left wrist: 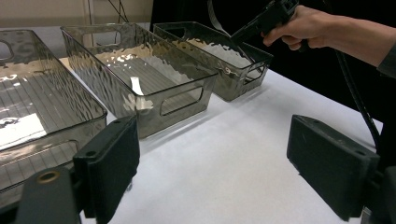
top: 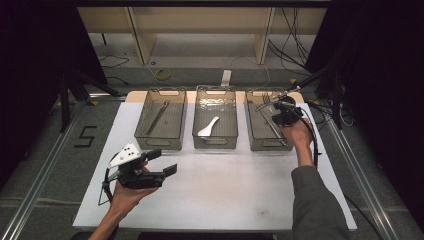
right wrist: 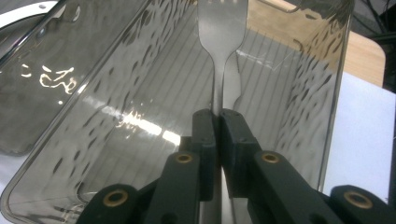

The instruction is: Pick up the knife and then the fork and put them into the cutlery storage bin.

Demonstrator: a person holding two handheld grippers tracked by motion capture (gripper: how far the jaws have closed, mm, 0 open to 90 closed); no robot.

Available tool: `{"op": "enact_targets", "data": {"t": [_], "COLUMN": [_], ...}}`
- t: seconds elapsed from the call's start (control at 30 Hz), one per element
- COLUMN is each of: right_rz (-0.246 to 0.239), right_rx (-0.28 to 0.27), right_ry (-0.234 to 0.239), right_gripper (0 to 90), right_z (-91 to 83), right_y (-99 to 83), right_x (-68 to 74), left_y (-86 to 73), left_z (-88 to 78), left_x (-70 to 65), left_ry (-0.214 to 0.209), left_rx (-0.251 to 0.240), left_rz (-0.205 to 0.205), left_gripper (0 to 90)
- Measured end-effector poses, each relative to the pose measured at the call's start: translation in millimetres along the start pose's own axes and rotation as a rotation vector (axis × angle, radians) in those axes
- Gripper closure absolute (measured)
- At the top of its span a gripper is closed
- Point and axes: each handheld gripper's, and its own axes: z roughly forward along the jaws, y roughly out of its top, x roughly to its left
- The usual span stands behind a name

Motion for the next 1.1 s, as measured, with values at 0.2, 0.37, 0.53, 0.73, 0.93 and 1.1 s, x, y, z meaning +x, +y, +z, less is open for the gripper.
{"op": "enact_targets", "data": {"t": [0.2,0.37,0.53,0.73,0.93,1.1], "right_rz": [0.005,0.018,0.041,0.074,0.086,0.084], "right_rx": [0.030,0.022,0.018,-0.014,-0.088,-0.161], "right_ry": [-0.003,0.019,0.043,0.097,0.178,0.257], "right_gripper": [77.9,69.5,62.8,50.5,41.2,37.7], "right_z": [4.6,2.1,-0.6,-10.8,-28.8,-43.6], "right_y": [-0.5,1.3,0.2,-1.5,-6.3,-17.4], "right_x": [1.3,2.1,0.5,2.5,14.9,29.3], "left_y": [0.0,0.0,-0.1,-0.2,0.0,-0.1], "left_z": [-0.2,-0.1,0.1,0.3,0.0,0.1], "left_x": [-0.1,-0.2,-0.1,0.0,-0.3,0.9], "left_ry": [0.000,-0.001,0.000,0.000,-0.006,-0.013], "left_rx": [0.000,0.001,0.001,0.009,-0.004,-0.002], "left_rz": [0.001,0.001,0.000,0.005,-0.005,-0.018], "left_gripper": [16.6,16.6,16.6,16.6,16.6,16.6]}}
